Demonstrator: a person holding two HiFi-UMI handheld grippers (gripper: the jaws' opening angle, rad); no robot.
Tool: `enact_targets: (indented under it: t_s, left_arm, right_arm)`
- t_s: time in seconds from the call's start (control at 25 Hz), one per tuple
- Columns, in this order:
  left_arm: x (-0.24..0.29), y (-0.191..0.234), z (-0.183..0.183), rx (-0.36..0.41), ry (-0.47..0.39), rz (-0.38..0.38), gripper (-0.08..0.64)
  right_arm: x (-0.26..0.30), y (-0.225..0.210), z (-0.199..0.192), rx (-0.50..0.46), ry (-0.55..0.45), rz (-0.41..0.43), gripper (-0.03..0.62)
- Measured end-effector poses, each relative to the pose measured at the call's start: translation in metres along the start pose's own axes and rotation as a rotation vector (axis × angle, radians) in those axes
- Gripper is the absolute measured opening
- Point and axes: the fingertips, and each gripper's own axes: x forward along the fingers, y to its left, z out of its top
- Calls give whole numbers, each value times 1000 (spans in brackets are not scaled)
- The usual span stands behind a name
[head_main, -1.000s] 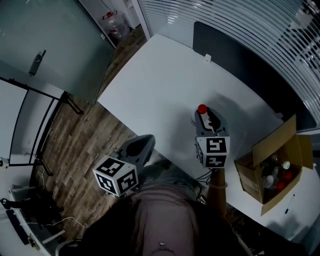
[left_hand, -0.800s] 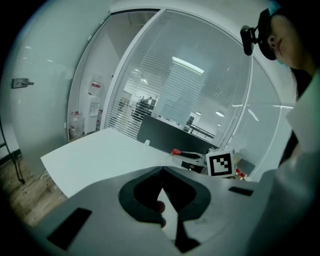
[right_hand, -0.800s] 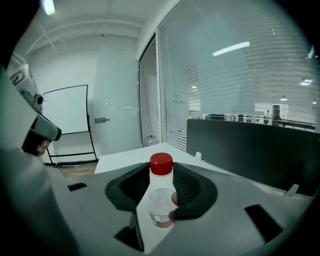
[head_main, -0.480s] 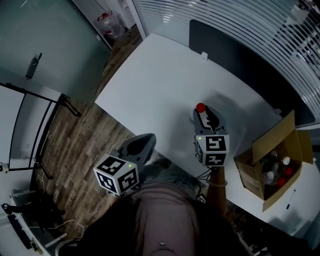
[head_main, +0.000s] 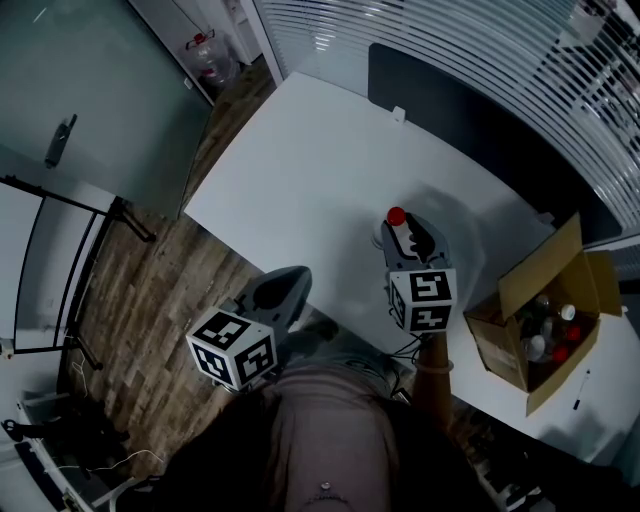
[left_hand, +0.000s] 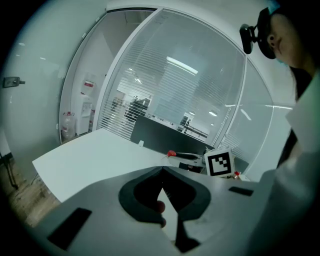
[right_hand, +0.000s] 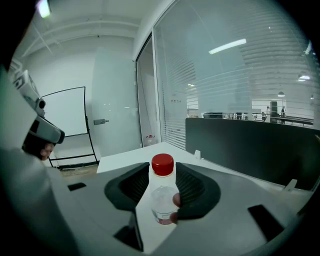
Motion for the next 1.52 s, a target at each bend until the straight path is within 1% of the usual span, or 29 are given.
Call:
enact_targets:
  t_s: [0.16, 0.32, 0.52, 0.72, 0.92, 1.0, 1.04, 1.2, 1.4, 1.52]
  left_arm:
    - [1, -4, 2, 10, -2, -26, 8]
    - [7, -11, 5, 25, -3, -68, 8]
    - [14, -28, 9, 54, 2, -137, 9]
    - [25, -53, 4, 85, 32, -217, 8]
    - [36, -77, 4, 115, 42, -288, 8]
    - [40, -86, 3, 125, 47, -312, 8]
    - [42, -90, 2, 129, 49, -323, 8]
    - [51, -106, 0, 151, 55, -364, 8]
    - [57, -126, -4, 180, 64, -420, 8]
    - [56, -134, -7, 197, 70, -446, 8]
  right_arm:
    - [-9, -1, 2, 3, -7, -22, 158]
    - [-23, 0, 2, 10, -9, -40, 158]
    - [-45, -1, 1, 37, -7, -76, 158]
    - [-71, -5, 0, 68, -12, -113, 158]
    - [-102, -19, 0, 66, -25, -199, 155]
    - [-118, -25, 1, 62, -30, -244, 138]
    - [-125, -28, 0, 60, -34, -264, 119]
    - [-154, -36, 1, 61, -68, -319, 73]
    - [-187, -39, 0, 78, -77, -380, 61]
    - [-205, -39, 4, 82, -111, -423, 54]
